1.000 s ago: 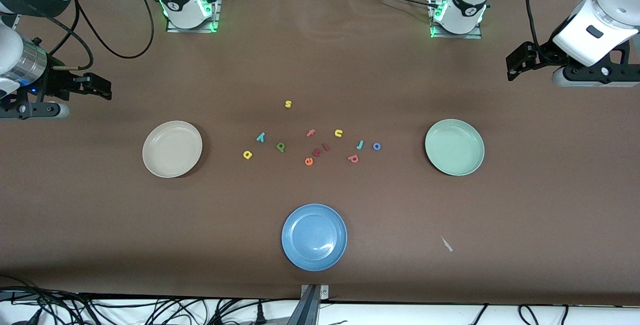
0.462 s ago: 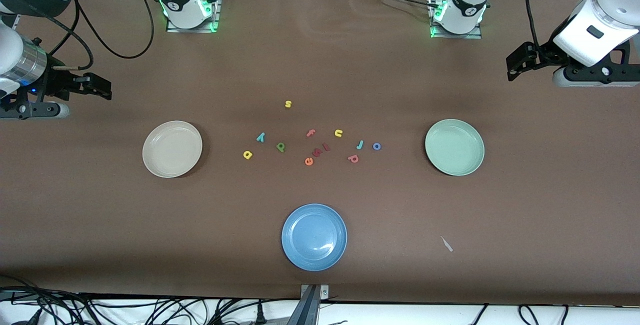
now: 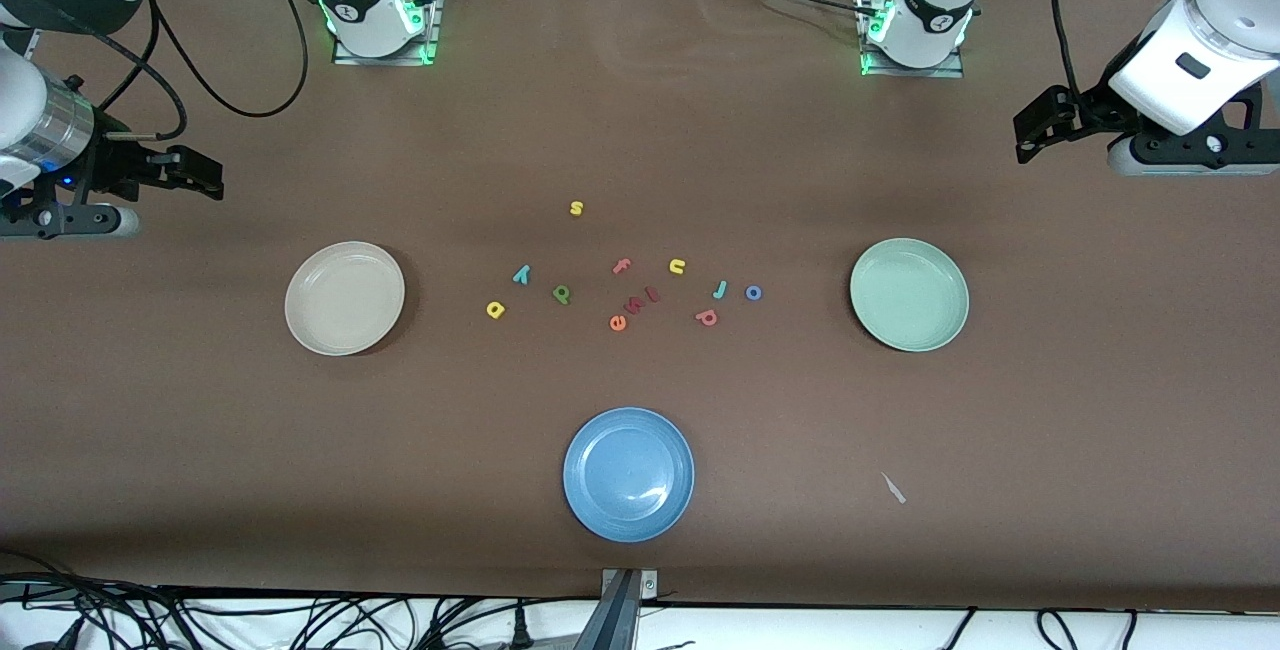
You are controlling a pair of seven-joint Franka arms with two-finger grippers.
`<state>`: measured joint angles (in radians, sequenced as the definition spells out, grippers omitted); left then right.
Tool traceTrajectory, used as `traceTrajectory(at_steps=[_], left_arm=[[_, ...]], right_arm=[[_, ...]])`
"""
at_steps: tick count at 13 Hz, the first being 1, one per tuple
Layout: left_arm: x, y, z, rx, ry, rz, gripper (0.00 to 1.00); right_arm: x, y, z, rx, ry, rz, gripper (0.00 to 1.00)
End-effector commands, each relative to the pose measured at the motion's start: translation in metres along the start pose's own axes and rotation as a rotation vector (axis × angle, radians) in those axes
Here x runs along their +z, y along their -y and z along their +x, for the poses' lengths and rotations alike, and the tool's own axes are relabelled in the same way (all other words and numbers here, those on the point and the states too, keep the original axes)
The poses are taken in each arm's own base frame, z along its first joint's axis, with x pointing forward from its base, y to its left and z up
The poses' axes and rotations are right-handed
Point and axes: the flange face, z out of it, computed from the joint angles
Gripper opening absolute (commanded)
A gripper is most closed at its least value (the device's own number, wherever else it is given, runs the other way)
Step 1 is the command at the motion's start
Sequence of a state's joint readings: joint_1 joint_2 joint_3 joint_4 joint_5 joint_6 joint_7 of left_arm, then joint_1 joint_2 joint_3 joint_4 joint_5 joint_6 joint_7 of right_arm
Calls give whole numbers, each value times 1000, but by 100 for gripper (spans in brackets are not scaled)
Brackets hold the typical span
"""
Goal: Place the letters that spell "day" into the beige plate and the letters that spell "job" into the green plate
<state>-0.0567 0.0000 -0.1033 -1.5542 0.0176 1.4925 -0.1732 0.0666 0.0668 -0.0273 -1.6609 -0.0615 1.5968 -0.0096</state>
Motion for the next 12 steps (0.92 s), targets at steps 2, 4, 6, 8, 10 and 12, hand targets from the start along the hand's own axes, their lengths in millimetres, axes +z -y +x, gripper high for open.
traceTrajectory(at_steps=[2, 4, 6, 8, 10, 12], left_arm=[[-5, 2, 8, -1, -18, -5, 100], [-4, 6, 9, -7, -17, -5, 100], [-3, 7, 10, -10, -13, -6, 100], [-4, 12, 10, -16, -16, -9, 100], [-3, 12, 11, -18, -15, -4, 100], [-4, 11, 11, -15, -17, 2, 100]], right_arm=[[0, 2, -3, 3, 15, 0, 100], [-1, 2, -3, 5, 16, 0, 100], [0, 5, -3, 0, 17, -1, 100], [0, 5, -3, -1, 17, -1, 100], [0, 5, -3, -1, 17, -1, 100], [0, 6, -4, -4, 19, -1, 100]])
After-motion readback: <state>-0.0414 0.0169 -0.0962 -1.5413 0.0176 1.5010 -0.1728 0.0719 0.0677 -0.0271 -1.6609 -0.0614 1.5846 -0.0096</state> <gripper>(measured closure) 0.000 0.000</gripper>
